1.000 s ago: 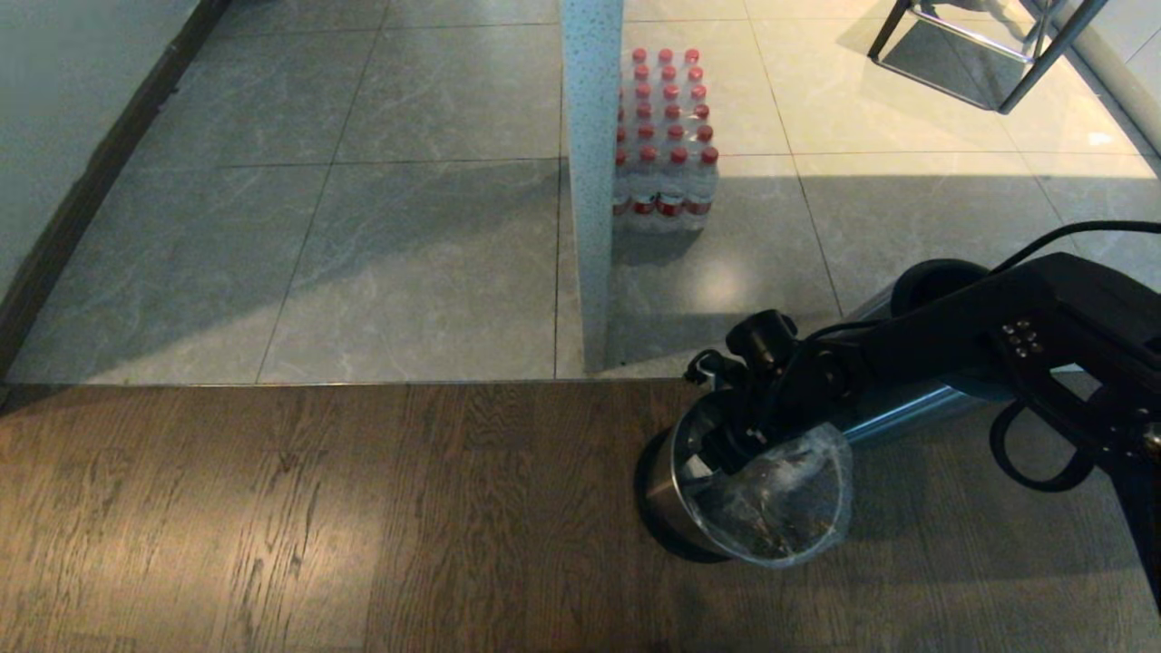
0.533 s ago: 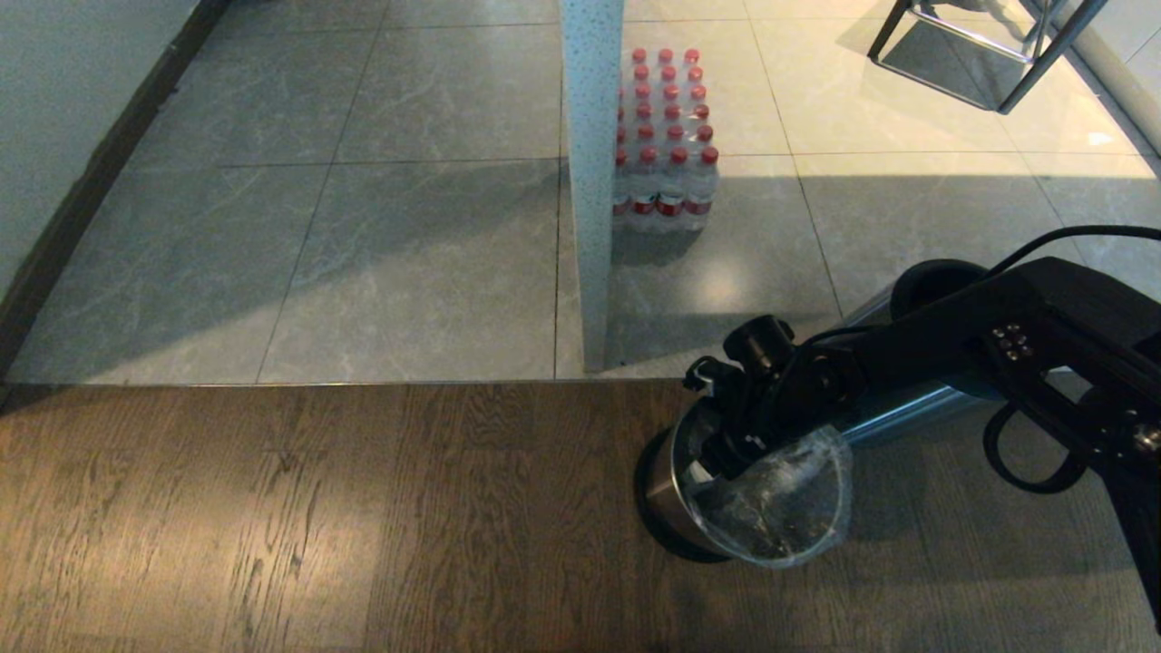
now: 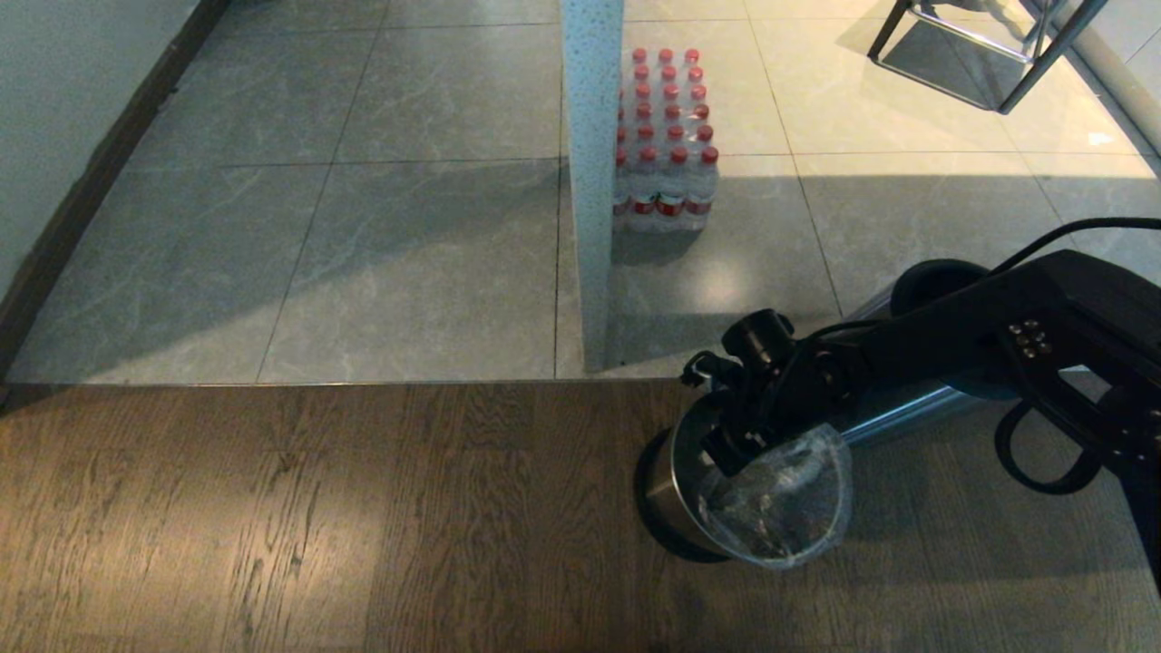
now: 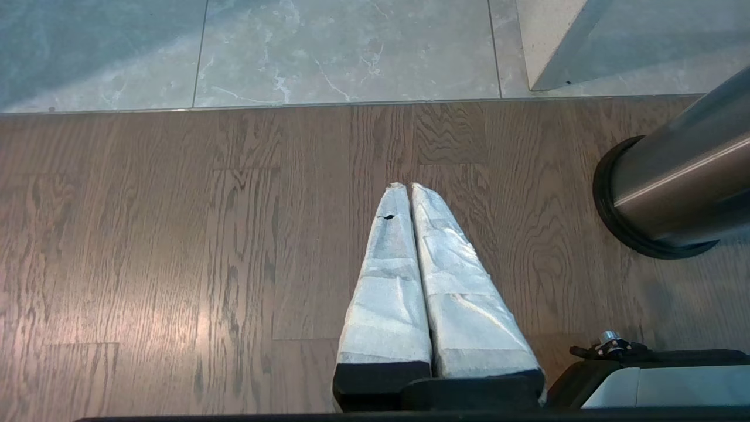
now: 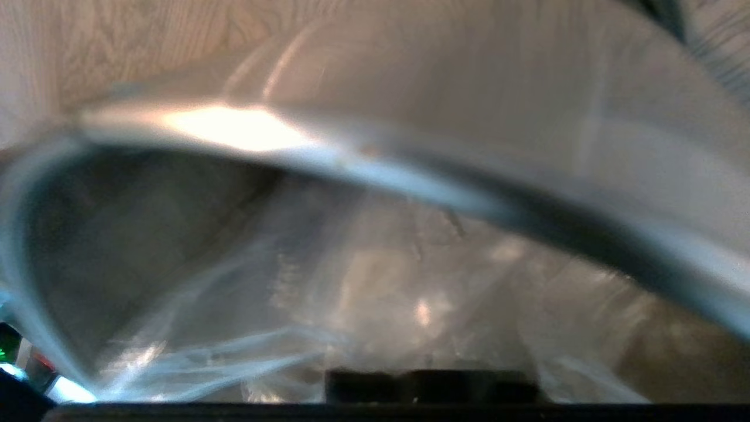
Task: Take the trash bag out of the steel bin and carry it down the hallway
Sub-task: Pick up the trash bag
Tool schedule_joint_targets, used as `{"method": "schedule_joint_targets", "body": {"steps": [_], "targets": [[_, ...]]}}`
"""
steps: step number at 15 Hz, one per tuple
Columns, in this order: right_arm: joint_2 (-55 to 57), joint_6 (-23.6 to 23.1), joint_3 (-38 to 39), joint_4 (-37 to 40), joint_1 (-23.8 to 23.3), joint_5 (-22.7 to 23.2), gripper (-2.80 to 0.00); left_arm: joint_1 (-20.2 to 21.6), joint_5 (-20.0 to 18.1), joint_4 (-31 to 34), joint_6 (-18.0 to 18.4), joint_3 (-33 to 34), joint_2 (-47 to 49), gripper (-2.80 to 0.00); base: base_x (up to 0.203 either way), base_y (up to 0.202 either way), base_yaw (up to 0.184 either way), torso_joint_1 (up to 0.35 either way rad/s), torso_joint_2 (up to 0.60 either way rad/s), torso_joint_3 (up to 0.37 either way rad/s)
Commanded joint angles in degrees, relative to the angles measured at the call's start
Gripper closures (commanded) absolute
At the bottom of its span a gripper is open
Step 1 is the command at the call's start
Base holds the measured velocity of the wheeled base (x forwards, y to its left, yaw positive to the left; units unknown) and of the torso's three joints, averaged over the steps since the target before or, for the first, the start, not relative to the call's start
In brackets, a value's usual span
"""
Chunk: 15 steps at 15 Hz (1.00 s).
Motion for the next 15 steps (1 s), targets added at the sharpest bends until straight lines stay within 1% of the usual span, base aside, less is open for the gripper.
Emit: {"method": "schedule_joint_targets", "body": {"steps": [1, 4, 7, 15], "targets": [[-1.92, -0.14, 0.38, 0.13, 0.02, 0.08, 0.00, 0.00, -0.01, 0.00, -0.04, 0.00, 0.02, 0.00, 0.000, 0.000, 0.000, 0.000, 0.00, 0.000], [-4.64, 0.21, 1.51, 0.40, -0.07, 0.07, 0.00, 0.00, -0.04, 0.00, -0.04, 0.00, 0.02, 0.00, 0.000, 0.000, 0.000, 0.000, 0.00, 0.000], [-9.73, 1.94, 3.98, 0.48, -0.23, 0.08, 0.00, 0.00, 0.00, 0.00, -0.04, 0.00, 0.02, 0.00, 0.000, 0.000, 0.000, 0.000, 0.00, 0.000], [-28.42, 2.87, 14.50, 0.49, -2.12, -0.08, 0.00, 0.00, -0.03, 0.00, -0.04, 0.00, 0.02, 0.00, 0.000, 0.000, 0.000, 0.000, 0.00, 0.000]]}}
